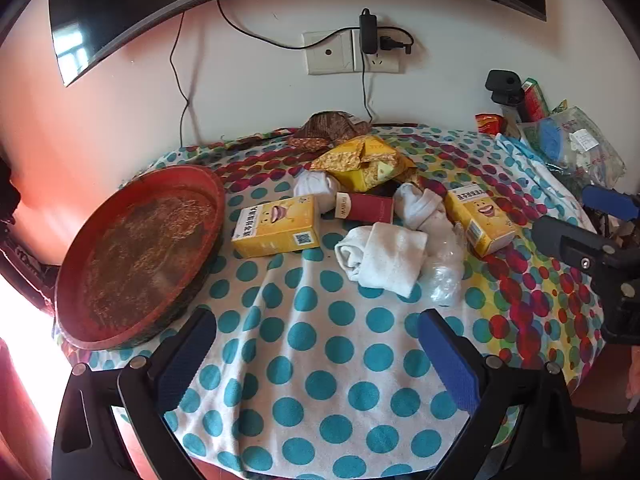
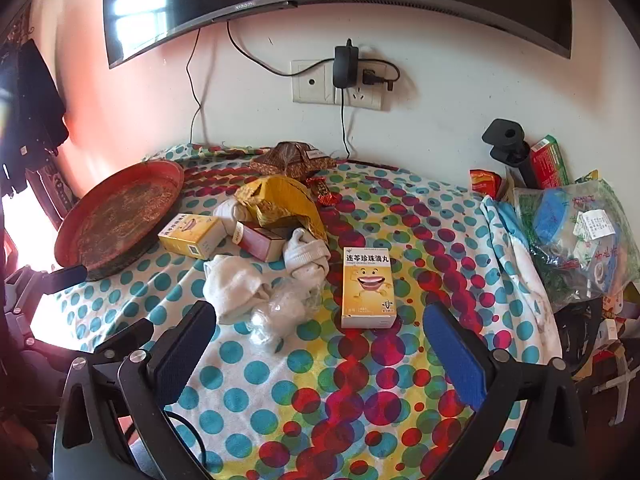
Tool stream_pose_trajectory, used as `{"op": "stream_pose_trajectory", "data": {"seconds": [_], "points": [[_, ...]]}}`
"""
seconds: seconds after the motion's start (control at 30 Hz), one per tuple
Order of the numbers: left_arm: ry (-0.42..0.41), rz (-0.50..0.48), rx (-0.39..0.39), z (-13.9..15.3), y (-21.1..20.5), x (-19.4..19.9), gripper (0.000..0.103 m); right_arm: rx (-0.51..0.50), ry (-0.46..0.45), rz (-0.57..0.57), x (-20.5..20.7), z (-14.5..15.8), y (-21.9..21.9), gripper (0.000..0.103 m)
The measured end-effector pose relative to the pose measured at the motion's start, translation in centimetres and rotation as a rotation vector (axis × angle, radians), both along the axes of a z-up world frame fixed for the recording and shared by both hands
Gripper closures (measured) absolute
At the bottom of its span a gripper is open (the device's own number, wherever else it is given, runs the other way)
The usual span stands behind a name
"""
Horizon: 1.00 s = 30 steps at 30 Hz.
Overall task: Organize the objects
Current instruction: 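Grasp the upright yellow medicine box with the right tool while the left tool approaches the white towel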
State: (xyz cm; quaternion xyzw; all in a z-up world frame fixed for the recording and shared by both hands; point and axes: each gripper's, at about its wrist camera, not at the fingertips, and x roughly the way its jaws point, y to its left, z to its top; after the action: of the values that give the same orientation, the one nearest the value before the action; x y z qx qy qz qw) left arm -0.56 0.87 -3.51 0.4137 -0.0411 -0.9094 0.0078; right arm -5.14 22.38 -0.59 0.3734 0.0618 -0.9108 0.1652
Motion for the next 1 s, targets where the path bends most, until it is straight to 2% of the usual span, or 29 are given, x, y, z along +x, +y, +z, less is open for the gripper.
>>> {"op": "stream_pose_trajectory", "data": {"seconds": [0.13, 0.23, 0.37, 0.43, 0.5, 0.67, 0.9, 1.0], "points": [[-0.019, -0.011, 0.028, -0.8, 0.0, -0.6, 0.0, 0.013, -0.013, -0.006, -0.7, -0.9, 0.6, 0.003], [-0.025, -0.023, 0.067, -1.4, 0.0, -0.9, 0.0, 0.03, -0.005, -0.01, -1.2, -1.7, 0.9, 0.014], [-0.042, -0.03, 0.157, -2.2, -0.4, -1.2, 0.0, 0.039, -0.049, -0.021, -2.8, -3.5, 1.8, 0.03], [-0.068, -0.029, 0.177, -2.7, -0.5, -1.7, 0.0, 0.046, -0.072, -0.02, -3.4, -4.5, 2.0, 0.033], [-0.062, -0.022, 0.165, -2.9, -0.5, -2.0, 0.0, 0.06, -0.085, -0.023, -4.1, -5.4, 2.0, 0.035], [-0.04, -0.03, 0.07, -2.9, 0.1, -3.0, 0.0, 0.078, -0.099, -0.023, -5.3, -7.0, 2.0, 0.04], [-0.037, -0.095, 0.074, -3.0, -0.9, -3.3, 0.0, 0.055, -0.121, -0.003, -6.9, -8.1, 2.7, 0.04], [-0.014, -0.123, 0.031, -2.8, -1.4, -2.9, 0.0, 0.042, -0.12, 0.005, -7.1, -8.2, 3.6, 0.04]]}}
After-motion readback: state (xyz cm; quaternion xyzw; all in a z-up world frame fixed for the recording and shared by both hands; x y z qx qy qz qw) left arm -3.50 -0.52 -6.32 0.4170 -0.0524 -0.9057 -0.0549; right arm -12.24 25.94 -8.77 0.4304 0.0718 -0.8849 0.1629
